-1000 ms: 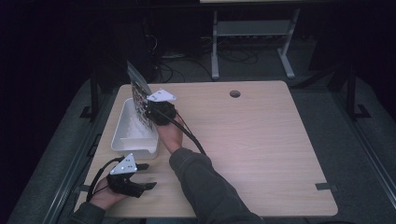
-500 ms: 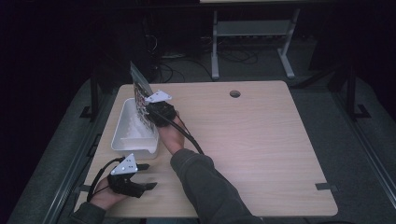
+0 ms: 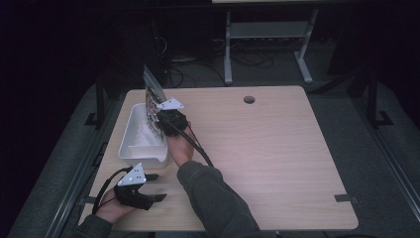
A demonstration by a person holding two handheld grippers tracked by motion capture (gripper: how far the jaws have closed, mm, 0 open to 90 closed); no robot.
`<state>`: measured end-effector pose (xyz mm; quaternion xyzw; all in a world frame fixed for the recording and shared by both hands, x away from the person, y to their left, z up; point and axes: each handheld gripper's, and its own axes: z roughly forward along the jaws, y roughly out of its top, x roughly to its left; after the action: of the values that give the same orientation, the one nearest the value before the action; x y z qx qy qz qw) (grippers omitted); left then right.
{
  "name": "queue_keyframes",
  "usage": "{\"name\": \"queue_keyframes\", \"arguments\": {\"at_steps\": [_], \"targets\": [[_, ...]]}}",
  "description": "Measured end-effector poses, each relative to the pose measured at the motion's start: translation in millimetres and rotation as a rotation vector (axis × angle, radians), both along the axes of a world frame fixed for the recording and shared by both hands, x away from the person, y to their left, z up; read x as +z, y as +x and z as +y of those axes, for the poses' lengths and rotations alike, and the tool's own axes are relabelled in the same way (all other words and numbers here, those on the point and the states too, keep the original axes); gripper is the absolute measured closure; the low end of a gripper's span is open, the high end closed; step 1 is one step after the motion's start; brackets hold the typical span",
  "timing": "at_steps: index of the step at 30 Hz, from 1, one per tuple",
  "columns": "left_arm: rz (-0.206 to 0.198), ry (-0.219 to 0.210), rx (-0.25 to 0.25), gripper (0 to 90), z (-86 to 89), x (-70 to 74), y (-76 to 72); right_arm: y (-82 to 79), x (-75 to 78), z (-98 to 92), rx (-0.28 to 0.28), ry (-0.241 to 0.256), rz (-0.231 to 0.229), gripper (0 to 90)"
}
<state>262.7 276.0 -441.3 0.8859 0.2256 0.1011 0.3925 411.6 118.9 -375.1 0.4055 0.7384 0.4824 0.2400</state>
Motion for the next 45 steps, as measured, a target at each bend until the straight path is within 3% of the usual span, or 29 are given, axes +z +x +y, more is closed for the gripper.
{"name": "queue_keyframes", "arguments": {"at_steps": [6, 9, 19, 30, 45], "targets": [[0.002, -0.001, -0.001, 25.7, -0.7, -0.5, 0.5, 2.3, 0.3, -3.2, 0.042, 0.022, 0.005, 68.3], [0.001, 0.001, -0.005, 25.7, -1.1, -0.5, 0.7, 4.4, -2.1, -6.0, 0.066, 0.034, 0.016, 56.4], [-0.003, 0.007, -0.012, 25.6, -2.8, -0.6, 0.6, 8.3, -4.8, -20.6, 0.141, 0.095, 0.054, 43.4], [-0.007, 0.014, -0.022, 25.6, -5.9, -0.9, 0.1, 9.1, -0.5, -36.2, 0.198, 0.117, 0.091, 38.9], [-0.007, 0.019, -0.034, 25.6, -9.3, -1.5, -0.1, 5.5, 0.0, -64.1, 0.195, 0.130, 0.096, 36.5]]}}
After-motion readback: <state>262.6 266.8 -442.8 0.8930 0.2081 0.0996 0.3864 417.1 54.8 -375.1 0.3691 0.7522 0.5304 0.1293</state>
